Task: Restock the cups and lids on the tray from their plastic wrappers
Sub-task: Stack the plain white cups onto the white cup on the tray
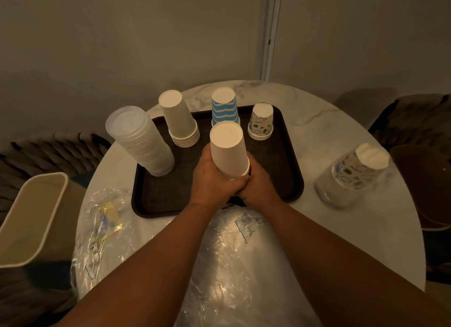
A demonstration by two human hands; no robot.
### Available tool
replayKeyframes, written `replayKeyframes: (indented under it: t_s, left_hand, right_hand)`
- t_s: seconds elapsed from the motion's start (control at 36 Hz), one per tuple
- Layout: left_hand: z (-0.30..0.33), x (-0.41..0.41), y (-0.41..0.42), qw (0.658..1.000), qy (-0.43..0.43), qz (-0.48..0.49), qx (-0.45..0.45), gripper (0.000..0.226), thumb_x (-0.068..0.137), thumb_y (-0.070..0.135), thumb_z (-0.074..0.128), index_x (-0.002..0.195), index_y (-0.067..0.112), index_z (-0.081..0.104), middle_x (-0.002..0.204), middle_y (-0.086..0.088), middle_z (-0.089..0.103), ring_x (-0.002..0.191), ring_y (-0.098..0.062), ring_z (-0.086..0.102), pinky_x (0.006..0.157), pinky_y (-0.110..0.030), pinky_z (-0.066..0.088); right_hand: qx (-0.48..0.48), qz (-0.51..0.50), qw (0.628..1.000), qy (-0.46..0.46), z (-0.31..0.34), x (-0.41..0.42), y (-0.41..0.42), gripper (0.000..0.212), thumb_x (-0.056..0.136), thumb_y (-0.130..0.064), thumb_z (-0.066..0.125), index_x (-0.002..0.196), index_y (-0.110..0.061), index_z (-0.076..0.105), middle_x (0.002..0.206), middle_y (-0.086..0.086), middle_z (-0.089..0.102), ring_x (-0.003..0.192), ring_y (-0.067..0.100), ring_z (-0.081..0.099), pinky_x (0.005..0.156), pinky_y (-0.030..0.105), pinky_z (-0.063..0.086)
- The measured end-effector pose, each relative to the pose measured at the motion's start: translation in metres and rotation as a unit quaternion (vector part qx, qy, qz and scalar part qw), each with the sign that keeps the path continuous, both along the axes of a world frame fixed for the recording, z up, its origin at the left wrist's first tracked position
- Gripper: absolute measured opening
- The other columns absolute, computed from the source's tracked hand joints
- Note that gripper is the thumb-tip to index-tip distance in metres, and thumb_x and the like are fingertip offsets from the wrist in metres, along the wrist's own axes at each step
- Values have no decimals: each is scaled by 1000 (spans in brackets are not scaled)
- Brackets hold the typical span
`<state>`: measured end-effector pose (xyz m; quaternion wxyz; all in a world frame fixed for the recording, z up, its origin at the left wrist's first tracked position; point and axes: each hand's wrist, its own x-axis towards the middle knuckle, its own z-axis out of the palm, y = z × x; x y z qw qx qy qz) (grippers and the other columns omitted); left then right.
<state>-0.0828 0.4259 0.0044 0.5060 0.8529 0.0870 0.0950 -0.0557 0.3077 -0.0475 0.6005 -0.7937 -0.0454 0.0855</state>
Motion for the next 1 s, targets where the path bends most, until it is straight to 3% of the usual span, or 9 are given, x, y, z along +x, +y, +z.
replayKeyframes:
  t_s: [0.17,0.28,0.42,0.56,0.64,0.78,0.92,1.0]
  left_hand:
    - [7,0,-2,1000,-13,21,-5,91,59,31,94,134,29,43,119,16,52,108,-3,52,77,0,37]
    - [12,3,-3,999,-30,23,-16,95,58,30,94,136,30,40,124,14,54,111,-3,52,80,-2,38]
    - [16,4,0,1000,-19,6,-21,98,58,33,94,137,32,37,126,15,53,115,-6,52,84,-14,42]
    - [20,1,4,1000,-8,-2,-25,95,58,29,94,134,35,37,120,20,51,111,-2,51,81,-7,39]
    - [20,2,3,1000,-15,3,-10,96,57,32,94,137,31,39,121,19,51,111,-3,51,83,-9,40]
    - [25,2,1,999,-36,27,-11,97,58,37,93,138,31,38,124,19,51,111,0,52,79,-1,39]
    - [34,3,-1,998,-41,36,-28,96,59,35,93,137,29,39,119,20,52,108,0,53,78,1,39]
    - [40,4,-1,998,-46,35,-27,95,59,35,92,138,28,38,121,18,51,110,-1,52,78,2,39]
  right_hand:
    - [1,-1,1000,-5,1,0,1,73,68,-23,87,127,-43,48,111,-25,57,104,-3,55,86,11,41]
    - [-2,2,1000,-2,2,0,-1,83,67,-21,88,138,-33,47,113,-24,56,103,-7,52,79,-2,37]
    - [3,7,1000,11,1,-1,-1,85,64,-18,90,137,-32,48,114,-19,58,99,-7,55,75,-1,39]
    - [13,8,1000,17,4,-1,0,81,67,-16,89,135,-32,49,108,-26,58,92,-19,53,68,-3,40]
    - [4,7,1000,17,5,-2,1,82,65,-22,89,134,-38,48,110,-26,59,97,-14,55,73,1,42]
    - [-12,14,1000,17,10,3,3,92,62,-28,91,140,-36,42,123,-16,58,109,0,54,86,14,42]
    - [-11,20,1000,14,19,6,2,95,60,-30,91,139,-41,39,112,-29,53,95,-17,50,77,2,38]
    - [5,28,1000,0,27,4,0,101,56,-34,93,138,-45,37,118,-32,53,106,-18,50,80,2,40]
